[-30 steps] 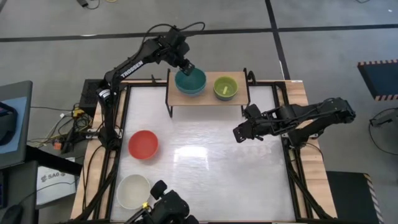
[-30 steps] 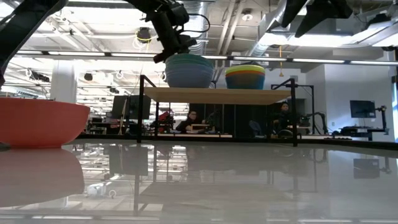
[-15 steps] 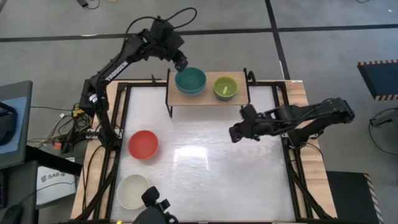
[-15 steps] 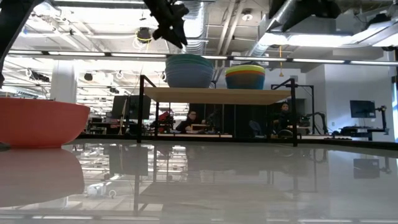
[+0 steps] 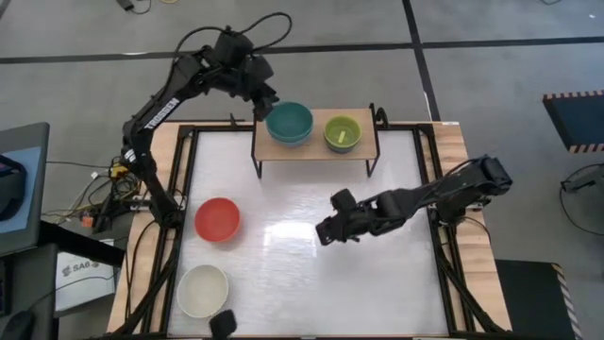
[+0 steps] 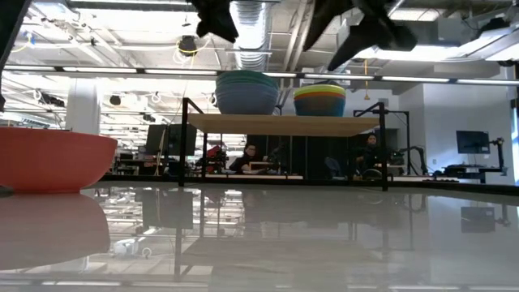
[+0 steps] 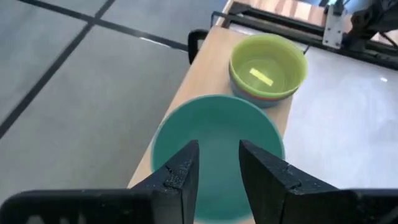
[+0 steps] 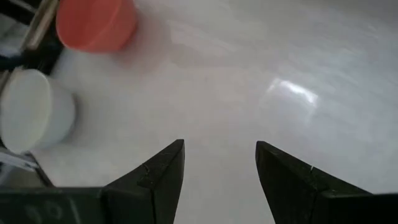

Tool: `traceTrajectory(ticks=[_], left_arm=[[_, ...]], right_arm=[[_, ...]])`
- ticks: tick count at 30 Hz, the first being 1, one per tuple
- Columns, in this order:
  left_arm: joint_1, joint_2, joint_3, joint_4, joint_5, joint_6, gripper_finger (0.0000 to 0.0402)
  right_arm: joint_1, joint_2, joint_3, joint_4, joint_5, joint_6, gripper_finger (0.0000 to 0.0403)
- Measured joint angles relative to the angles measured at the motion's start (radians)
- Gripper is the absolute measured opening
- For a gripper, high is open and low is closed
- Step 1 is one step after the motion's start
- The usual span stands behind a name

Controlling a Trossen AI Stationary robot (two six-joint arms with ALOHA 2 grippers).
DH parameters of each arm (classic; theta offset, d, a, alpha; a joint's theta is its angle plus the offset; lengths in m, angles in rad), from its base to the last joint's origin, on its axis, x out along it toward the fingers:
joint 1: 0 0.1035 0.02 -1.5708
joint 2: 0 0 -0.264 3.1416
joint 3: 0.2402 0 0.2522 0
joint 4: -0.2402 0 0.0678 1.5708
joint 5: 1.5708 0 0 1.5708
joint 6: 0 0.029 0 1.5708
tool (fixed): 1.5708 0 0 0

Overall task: Place and stack bowls onto a shelf
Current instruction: Stack the orange bowl on top of the green bowl on the shelf

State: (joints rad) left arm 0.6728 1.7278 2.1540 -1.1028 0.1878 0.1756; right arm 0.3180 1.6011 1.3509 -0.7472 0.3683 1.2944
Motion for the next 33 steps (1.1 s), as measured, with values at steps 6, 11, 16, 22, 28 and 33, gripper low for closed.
traceTrajectory(ticks=[6, 11, 16, 22, 28, 33], left_arm=[[-0.028, -0.188, -0.222, 0.111, 0.010, -0.086, 0.0089], [-0.123, -0.474, -0.638, 0.346, -0.056, -0.263, 0.0087], [-0.294, -0.738, -0.902, 0.402, -0.242, -0.397, 0.0087], [-0.543, -0.965, -1.091, 0.417, -0.428, -0.651, 0.0087], [-0.855, -1.090, -1.240, 0.413, -0.685, -0.927, 0.0087], [-1.050, -1.064, -1.328, 0.394, -0.793, -1.090, 0.0087]], right_arm=[[0.016, -0.023, 0.002, -0.016, 0.012, -0.013, 0.0224], [0.032, -0.077, 0.001, -0.065, 0.034, -0.035, 0.0224], [0.087, -0.106, 0.002, -0.094, 0.034, -0.043, 0.0224], [0.110, -0.093, 0.000, -0.048, 0.009, -0.099, 0.0224], [0.082, -0.073, 0.002, 0.082, -0.045, -0.231, 0.0224], [0.089, -0.073, 0.002, 0.114, -0.048, -0.292, 0.0224]])
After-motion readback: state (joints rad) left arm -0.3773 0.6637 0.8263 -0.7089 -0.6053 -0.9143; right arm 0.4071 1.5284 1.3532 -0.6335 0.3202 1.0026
